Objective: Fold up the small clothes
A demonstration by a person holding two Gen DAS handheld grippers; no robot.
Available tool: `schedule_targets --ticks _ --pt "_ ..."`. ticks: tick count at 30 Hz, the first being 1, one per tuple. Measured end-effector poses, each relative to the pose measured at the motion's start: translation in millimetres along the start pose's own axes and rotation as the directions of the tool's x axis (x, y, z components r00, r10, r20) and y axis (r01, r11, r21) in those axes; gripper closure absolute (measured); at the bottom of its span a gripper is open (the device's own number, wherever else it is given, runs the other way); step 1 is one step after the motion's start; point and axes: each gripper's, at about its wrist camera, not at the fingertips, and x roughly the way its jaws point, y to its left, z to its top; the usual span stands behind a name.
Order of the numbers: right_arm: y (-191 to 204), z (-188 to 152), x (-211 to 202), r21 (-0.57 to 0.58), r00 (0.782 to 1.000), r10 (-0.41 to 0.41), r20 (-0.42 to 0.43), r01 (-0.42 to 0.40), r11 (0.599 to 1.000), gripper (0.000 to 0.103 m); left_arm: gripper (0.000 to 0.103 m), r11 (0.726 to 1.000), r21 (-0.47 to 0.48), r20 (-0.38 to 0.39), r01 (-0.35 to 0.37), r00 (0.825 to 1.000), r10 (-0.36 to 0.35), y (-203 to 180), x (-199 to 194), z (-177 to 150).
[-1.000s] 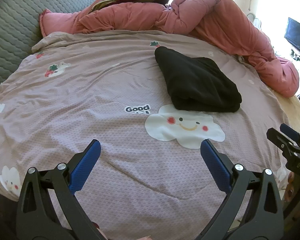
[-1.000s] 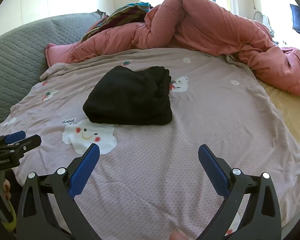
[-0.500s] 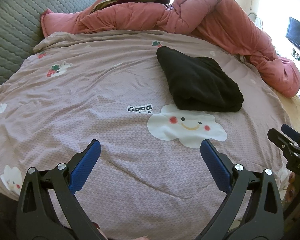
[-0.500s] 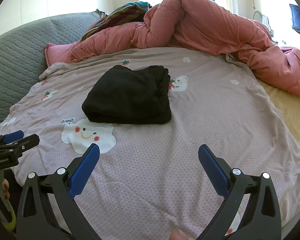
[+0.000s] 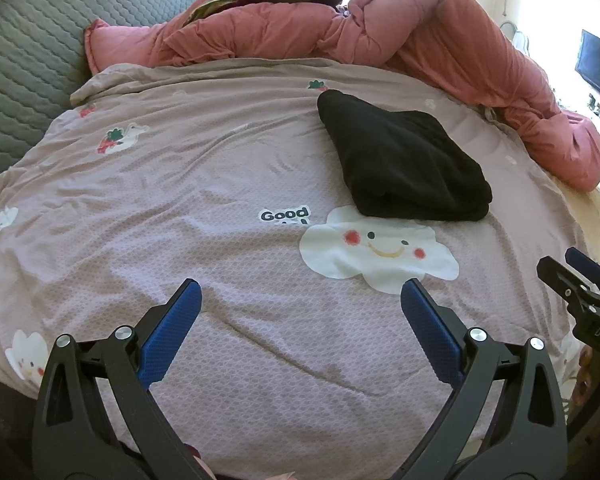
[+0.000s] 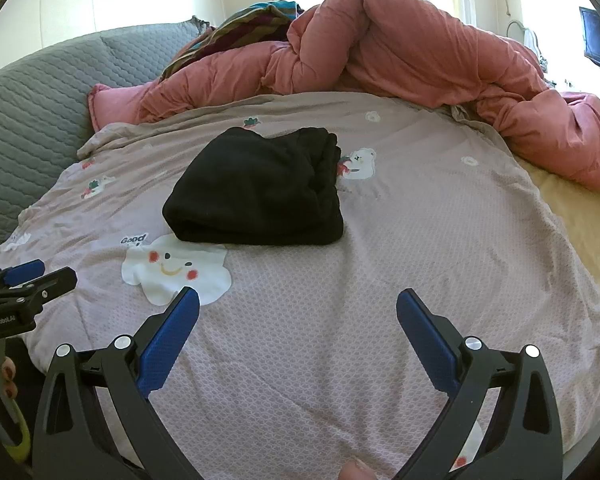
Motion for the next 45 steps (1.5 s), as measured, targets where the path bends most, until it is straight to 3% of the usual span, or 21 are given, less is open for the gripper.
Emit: schedule_targets --ticks 27,35,40,43,45 --pt "2 2 3 -0.014 1.000 -0.015 -0.002 0.015 1.000 0.005 0.010 1.000 0.006 -0.021 0.012 1.000 -0.012 0 5 -2" --pt "-6 1 2 -0.004 0.999 -0.054 -0.005 0.054 0.999 0.005 0.010 0.999 0.016 -0.032 -0.039 0.999 0.040 0 9 -3" --pt "-33 -4 -6 0.095 0.989 -0.147 -0.007 0.147 0.985 0.005 0.010 0.997 -0.008 -0.068 -0.077 0.995 0.077 11 20 -5" --pt "-68 -13 -18 0.186 0.964 -0.265 -0.022 0.265 0.946 0.005 0.010 0.994 -0.034 -0.059 -0.106 0.993 0.103 25 19 -5" --pt "-105 -23 -34 0.275 0.933 -0.357 -0.042 0.355 0.894 0.005 0.010 0.993 -0.073 -0.048 -0.090 0.995 0.087 38 16 -3"
